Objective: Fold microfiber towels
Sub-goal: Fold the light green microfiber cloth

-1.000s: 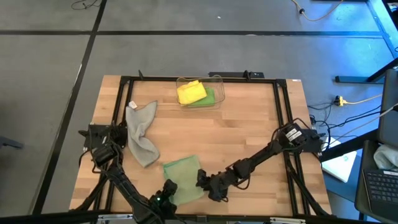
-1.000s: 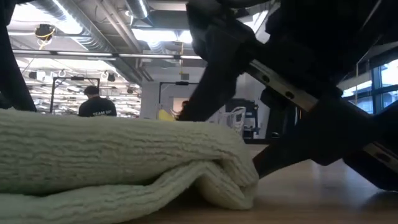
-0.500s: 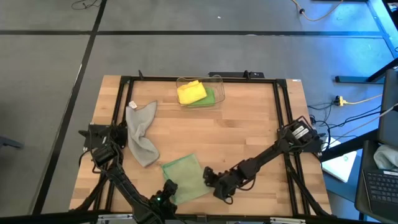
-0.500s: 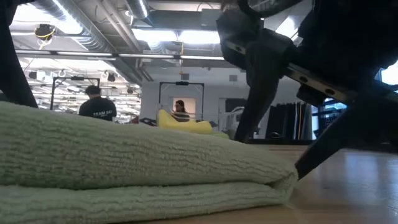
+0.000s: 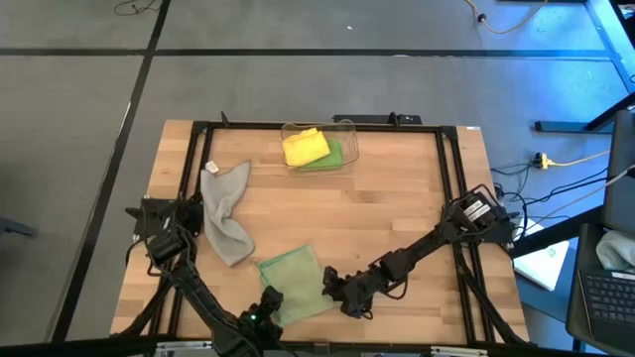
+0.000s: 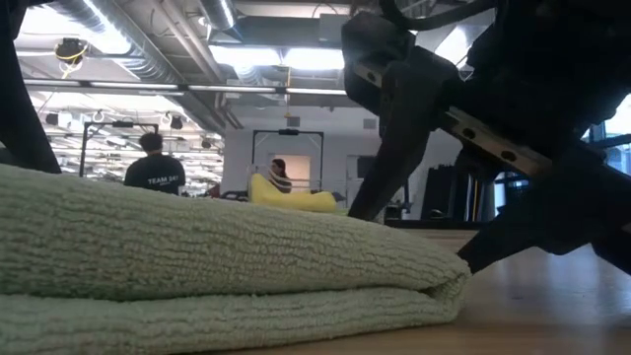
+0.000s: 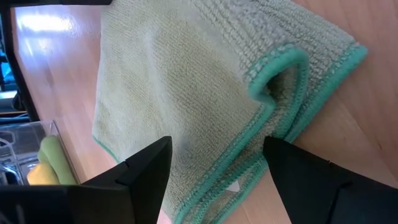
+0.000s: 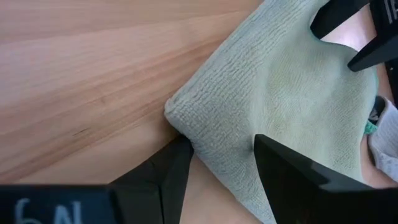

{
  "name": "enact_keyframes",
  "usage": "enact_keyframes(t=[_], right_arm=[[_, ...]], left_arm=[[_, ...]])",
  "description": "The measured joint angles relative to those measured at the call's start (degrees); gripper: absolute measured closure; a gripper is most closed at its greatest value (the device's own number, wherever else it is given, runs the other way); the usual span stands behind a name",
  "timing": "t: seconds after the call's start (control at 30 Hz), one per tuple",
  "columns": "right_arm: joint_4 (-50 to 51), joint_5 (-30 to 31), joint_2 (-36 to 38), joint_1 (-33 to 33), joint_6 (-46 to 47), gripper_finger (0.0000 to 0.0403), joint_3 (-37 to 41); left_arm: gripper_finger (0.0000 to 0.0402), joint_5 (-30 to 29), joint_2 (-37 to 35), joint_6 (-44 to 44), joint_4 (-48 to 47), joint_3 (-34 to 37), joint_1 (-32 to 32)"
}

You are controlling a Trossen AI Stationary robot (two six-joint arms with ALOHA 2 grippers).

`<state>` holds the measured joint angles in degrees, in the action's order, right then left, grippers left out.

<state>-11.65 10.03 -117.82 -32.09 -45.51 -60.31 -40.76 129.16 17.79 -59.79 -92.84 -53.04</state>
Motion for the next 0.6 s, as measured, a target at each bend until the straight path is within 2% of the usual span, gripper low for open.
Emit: enact_keyframes(t=[0.17, 0.3, 0.6], right_arm=[[-0.9, 0.4, -0.1, 0.1, 0.2, 0.0223, 0.0], [-1.6, 0.5, -0.1, -0.2, 0.3, 0.0249, 0.0], [-1.7, 3.6, -0.1, -1.4, 0.5, 0.0389, -0.2]], left_arm=[[0.0143, 0.0, 0.0, 0.1, 0.0, 0.0, 0.0], [0.0143, 0.0, 0.0, 0.1, 0.0, 0.0, 0.0], [0.0143, -0.1, 0.0, 0.1, 0.0, 0.0, 0.0]])
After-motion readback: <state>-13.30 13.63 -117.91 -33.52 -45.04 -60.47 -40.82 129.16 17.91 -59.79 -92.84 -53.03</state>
